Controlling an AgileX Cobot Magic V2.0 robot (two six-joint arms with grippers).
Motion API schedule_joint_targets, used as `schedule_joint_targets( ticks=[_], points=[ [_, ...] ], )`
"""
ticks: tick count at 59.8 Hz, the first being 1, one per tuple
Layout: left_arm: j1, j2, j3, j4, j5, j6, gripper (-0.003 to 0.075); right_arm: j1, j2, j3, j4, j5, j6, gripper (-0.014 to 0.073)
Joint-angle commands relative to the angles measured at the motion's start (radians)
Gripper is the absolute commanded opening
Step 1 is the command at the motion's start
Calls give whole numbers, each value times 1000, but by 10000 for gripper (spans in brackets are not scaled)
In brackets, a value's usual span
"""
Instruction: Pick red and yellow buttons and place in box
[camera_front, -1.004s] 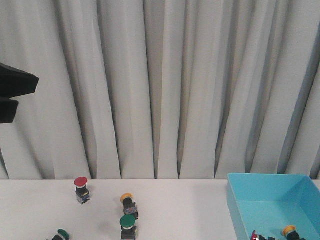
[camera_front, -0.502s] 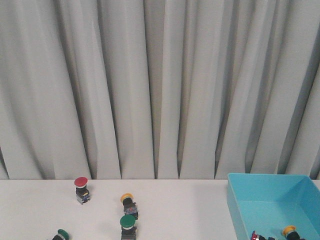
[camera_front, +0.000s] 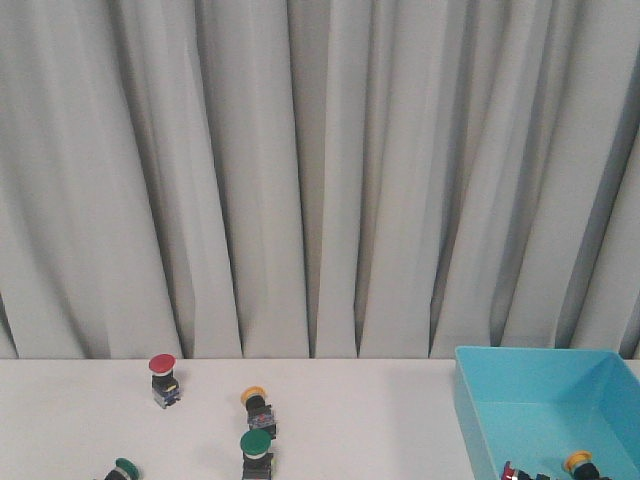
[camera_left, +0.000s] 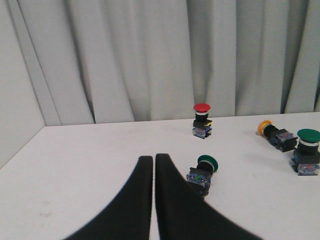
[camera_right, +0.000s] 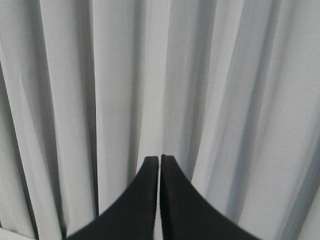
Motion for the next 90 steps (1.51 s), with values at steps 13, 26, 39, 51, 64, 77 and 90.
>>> schedule_joint_targets(
  ticks=[13,26,39,51,64,77,90],
  points=[
    [-55,-19,11,-5,-61,-10,-6,-5,-14,-27,23,-63,-6,-6],
    [-64,-17,11,-4,-63,-10,-6,-5,-14,-27,23,-63,-6,-6],
    [-63,-15,3,-13,-85,-15,-6,-5,-14,-27,23,-63,-6,-6],
    [-63,-15,3,-13,-83,-15,-6,-5,-14,-27,23,-63,-6,-6],
    [-63,-15,3,-13,-83,-15,-6,-5,-14,-27,23,-63,-6,-6],
    [-63,-15,3,-13,-83,-15,-6,1,-14,-27,-17,-61,-6,-6],
    [-63,-14,3,-13,-83,-15,-6,80,-146,122,-365,-104,181,-6]
  ],
)
